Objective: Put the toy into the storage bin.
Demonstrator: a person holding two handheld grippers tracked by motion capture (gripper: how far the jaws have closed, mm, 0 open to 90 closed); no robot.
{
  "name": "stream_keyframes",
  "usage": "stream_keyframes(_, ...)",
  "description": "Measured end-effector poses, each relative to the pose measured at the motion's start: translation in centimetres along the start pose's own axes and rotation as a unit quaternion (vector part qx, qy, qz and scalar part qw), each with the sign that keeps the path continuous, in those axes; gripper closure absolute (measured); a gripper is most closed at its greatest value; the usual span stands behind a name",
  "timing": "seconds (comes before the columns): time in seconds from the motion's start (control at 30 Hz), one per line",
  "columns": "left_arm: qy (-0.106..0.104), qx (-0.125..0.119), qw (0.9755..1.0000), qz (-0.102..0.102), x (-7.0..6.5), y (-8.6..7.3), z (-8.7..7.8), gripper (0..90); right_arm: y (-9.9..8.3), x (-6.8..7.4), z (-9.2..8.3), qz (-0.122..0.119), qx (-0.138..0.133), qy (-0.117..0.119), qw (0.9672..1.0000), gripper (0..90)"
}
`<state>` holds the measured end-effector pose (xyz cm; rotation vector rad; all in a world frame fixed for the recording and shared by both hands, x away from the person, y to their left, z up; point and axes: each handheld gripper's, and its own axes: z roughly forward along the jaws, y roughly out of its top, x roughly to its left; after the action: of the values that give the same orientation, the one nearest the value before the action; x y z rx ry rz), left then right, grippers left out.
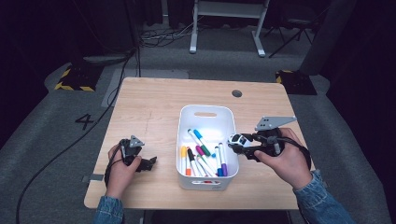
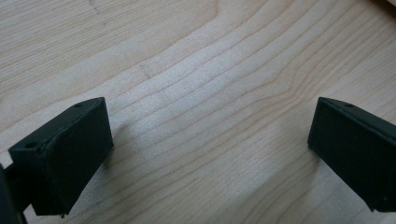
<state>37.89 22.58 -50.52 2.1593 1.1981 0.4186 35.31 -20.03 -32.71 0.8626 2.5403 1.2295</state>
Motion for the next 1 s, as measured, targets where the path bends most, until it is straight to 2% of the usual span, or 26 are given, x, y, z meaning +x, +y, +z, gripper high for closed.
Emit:
stream_keyframes(0.4, -0.001, 0.000, 1.0000, 0.000, 0.0, 0.0, 0.0, 0.1, 0.4, 1.2, 2.5, -0.010, 0.012, 0.030, 0.9994, 48.6)
stream_keyframes(0.6, -0.001, 0.000, 1.0000, 0.000, 0.0, 0.0, 0.0, 0.1, -0.2, 1.4, 3.3, -0.011, 0.028, 0.036, 0.9989, 48.6)
stream_keyframes(0.63, -0.001, 0.000, 1.0000, 0.000, 0.0, 0.0, 0.0, 0.1, -0.3, 1.3, 3.4, -0.017, 0.033, 0.035, 0.9987, 48.6)
stream_keyframes(0.67, -0.001, 0.000, 1.0000, 0.000, 0.0, 0.0, 0.0, 0.1, -0.3, 1.4, 3.4, -0.009, 0.037, 0.037, 0.9986, 48.6)
stream_keyframes(0.97, 0.000, 0.000, 1.0000, 0.000, 0.0, 0.0, 0.0, 0.1, -1.2, 1.7, 4.2, -0.016, 0.068, 0.045, 0.9965, 48.6)
stream_keyframes(1.0, 0.000, 0.000, 1.0000, 0.000, 0.0, 0.0, 0.0, 0.1, -1.3, 1.6, 4.3, -0.024, 0.071, 0.045, 0.9962, 48.5)
